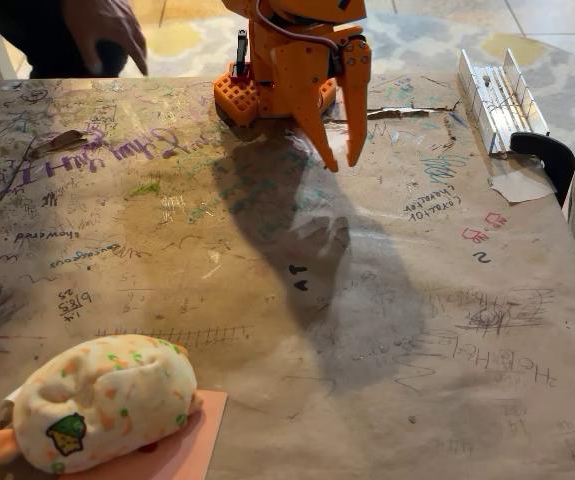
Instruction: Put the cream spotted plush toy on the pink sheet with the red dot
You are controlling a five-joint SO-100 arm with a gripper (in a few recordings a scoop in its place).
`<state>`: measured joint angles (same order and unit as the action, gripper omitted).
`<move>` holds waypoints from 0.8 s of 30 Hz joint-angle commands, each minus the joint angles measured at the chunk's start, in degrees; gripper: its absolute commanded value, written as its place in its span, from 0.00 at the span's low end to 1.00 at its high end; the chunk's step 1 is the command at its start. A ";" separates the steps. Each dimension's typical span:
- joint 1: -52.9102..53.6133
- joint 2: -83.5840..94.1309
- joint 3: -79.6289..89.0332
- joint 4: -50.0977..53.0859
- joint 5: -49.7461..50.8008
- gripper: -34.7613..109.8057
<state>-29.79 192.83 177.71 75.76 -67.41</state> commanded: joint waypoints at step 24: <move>44.38 -21.53 -21.53 -19.86 24.08 0.51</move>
<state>12.22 184.83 170.24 62.93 -44.03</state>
